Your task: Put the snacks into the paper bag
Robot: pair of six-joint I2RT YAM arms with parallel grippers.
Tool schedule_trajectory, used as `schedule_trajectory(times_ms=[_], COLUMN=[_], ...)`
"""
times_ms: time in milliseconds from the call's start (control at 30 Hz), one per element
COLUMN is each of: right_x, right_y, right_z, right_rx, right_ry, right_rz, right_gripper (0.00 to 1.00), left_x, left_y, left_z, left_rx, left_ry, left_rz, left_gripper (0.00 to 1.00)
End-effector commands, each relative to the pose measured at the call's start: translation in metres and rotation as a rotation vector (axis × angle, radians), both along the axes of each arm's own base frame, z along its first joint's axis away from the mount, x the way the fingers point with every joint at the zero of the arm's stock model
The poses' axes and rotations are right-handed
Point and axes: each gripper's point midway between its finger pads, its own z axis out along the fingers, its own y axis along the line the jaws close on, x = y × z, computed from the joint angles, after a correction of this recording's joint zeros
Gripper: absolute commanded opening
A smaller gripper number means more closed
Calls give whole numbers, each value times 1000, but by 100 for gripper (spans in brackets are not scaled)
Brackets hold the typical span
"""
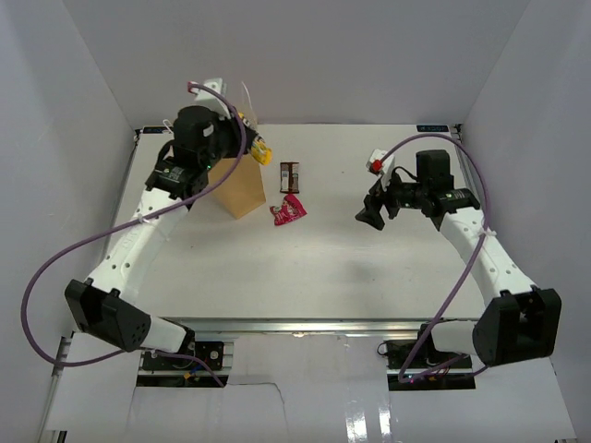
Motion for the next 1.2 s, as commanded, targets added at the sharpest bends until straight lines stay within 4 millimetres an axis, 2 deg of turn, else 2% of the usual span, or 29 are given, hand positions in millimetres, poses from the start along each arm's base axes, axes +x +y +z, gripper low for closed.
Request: schedule_trajectory(times_ms=[0,33,100,233,267,300,333,367,433,467,500,533,633,667,700,733,767,800,833,867,900,933,967,1000,1033,1100,1133,1167], right_x=[24,23,24,25,28,28,31,35,40,45,47,55,81,88,96,97,94,100,98,100,99,101,99,107,109,123,127,128], right_y=[0,7,11,22,26,35,38,51,64,72,88,95,125,131,145,154,161,170,174,180,183,187,192,190,193,186,187,190], right_z=[-23,-19,-16,-15,-8,-13,-16,-13,-11,-19,-8,-8,-21,-48,-39,-47,-77,-73,-84,-98,-103,-107,-117,-120,-124,-128,-128,-133], right_rx=[-53,-23,1,13,14,14,-4,0,-1,-5,24,22,3,-49,-54,-56,-110,-86,-74,-75,-69,-63,-81,-94,-105,-119,-116,-129], right_ry=[95,124,106,81,78,121,142,166,180,209,223,224,278,323,298,342,413,435,494,520,546,560,564,523,498,432,411,394], right_rz=[-27,-6,2,-9,-19,-22,-45,-52,-54,-59,-69,-99,-274,-342,-396,-423,-449,-472,-502,-519,-526,-530,-533,-571,-575,-646,-658,-665], right_gripper=[90,95,96,99,100,100,95,94,93,93,93,93,95,96,98,98,99,96,96,95,94,94,94,94,94,94,95,95], left_x=[17,25,36,73,78,82,89,91,93,92,90,88,70,55,44,34,9,-6,-16,-30,-62,-77,-88,-102,-127,-148,-167,-172], left_y=[63,83,99,122,123,125,128,129,130,129,128,127,118,117,108,106,108,107,106,108,110,112,113,113,116,117,119,120], left_z=[23,34,40,24,21,24,15,15,15,17,22,26,48,66,64,67,87,90,66,62,76,69,33,23,2,-22,-28,-54], left_rx=[75,52,42,54,59,65,78,80,78,77,70,66,46,33,23,19,0,-17,-17,-30,-78,-98,-103,-126,-169,-213,-266,-281], left_ry=[-38,-52,-57,-3,7,4,24,28,29,28,19,12,-31,-69,-65,-76,-124,-133,-86,-82,-123,-112,-39,-21,13,63,74,129], left_rz=[184,243,298,367,370,380,393,398,395,392,382,373,303,282,223,203,192,180,168,168,168,170,176,180,192,212,227,248], left_gripper=[11,11,12,20,25,30,36,52,67,78,82,85,92,93,96,97,98,98,98,98,98,98,98,98,98,98,98,98])
